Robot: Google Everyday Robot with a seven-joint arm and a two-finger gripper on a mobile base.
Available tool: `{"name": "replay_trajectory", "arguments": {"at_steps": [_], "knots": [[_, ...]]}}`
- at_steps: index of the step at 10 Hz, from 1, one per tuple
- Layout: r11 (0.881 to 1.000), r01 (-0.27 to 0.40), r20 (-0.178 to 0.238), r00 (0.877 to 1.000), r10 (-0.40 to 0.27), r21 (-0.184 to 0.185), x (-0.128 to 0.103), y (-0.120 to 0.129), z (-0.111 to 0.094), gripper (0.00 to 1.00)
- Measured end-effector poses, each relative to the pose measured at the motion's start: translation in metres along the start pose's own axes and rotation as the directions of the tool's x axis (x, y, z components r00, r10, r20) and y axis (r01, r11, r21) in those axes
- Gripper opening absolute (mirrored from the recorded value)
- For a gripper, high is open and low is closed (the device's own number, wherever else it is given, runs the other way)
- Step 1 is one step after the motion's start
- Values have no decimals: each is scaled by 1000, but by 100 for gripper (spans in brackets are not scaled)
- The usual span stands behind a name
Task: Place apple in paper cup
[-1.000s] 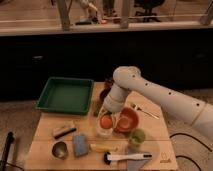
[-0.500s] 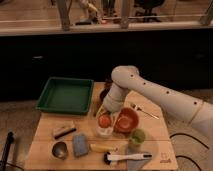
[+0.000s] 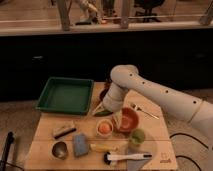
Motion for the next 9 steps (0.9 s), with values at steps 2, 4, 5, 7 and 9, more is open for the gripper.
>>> {"name": "replay_trajectory", "arguments": {"at_steps": [2,4,5,7,9], "knots": [[1000,8,0,1000,-8,-2,-1,0,-1,80],[1000,10,-6,1000,-10,-5,-1,1,-3,80],[1000,12,-7,1000,-12,-6,-1,0,-3,80],[1000,19,-10,1000,-19,-8,0,-1,-3,80],[1000,28,-21,999,-29,-6,1,-1,-6,80]]}}
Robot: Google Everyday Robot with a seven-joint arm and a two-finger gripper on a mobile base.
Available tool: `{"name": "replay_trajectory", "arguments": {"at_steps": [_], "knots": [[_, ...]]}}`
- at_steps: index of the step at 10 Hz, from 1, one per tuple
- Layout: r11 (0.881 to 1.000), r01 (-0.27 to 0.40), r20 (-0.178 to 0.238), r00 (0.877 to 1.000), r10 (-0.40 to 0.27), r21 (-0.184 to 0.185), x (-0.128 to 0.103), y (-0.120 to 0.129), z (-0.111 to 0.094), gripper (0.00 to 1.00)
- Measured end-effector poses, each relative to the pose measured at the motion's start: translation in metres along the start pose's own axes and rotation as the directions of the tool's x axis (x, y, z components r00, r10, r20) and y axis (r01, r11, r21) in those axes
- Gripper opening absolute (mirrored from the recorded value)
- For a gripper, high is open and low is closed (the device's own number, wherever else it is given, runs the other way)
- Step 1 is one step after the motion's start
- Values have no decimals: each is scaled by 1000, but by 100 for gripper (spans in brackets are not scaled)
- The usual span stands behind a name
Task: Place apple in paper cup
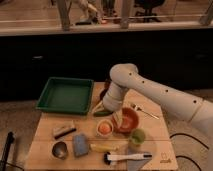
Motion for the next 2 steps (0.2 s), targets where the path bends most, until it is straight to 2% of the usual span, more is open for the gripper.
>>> {"name": "replay_trajectory", "arguments": {"at_steps": [2], "knots": [[1000,18,-8,1000,-18,2,1,-4,-1,80]]}}
